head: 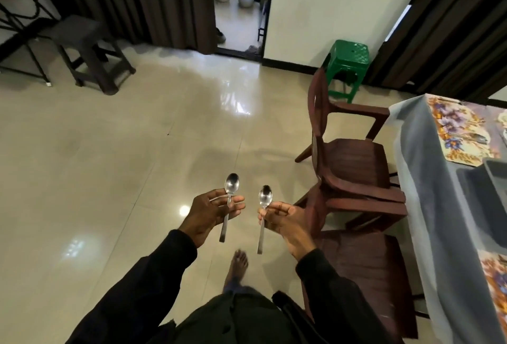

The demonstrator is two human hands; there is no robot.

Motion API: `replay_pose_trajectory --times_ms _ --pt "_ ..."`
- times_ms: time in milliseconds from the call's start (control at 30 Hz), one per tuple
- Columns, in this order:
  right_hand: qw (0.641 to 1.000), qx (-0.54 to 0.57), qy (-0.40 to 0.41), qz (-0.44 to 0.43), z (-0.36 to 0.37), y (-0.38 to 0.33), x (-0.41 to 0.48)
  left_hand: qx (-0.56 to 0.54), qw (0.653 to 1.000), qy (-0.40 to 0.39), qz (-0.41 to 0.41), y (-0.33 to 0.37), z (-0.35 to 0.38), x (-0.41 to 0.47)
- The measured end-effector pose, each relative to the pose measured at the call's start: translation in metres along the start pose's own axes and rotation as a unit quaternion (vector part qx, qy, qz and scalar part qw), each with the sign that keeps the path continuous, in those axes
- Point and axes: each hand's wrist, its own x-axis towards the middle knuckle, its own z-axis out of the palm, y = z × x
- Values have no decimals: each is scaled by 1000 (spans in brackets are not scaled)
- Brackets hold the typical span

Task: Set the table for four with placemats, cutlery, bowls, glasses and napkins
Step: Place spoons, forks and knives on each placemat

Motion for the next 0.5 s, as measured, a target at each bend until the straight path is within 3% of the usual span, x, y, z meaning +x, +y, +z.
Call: replay_pose_trajectory --times_ms 333,500 --pt "1000 2 24 -13 6 -96 134 9 999 -46 -19 98 36 163" --pt "997 21 77 -11 5 -144 207 22 997 -71 -33 144 53 253"
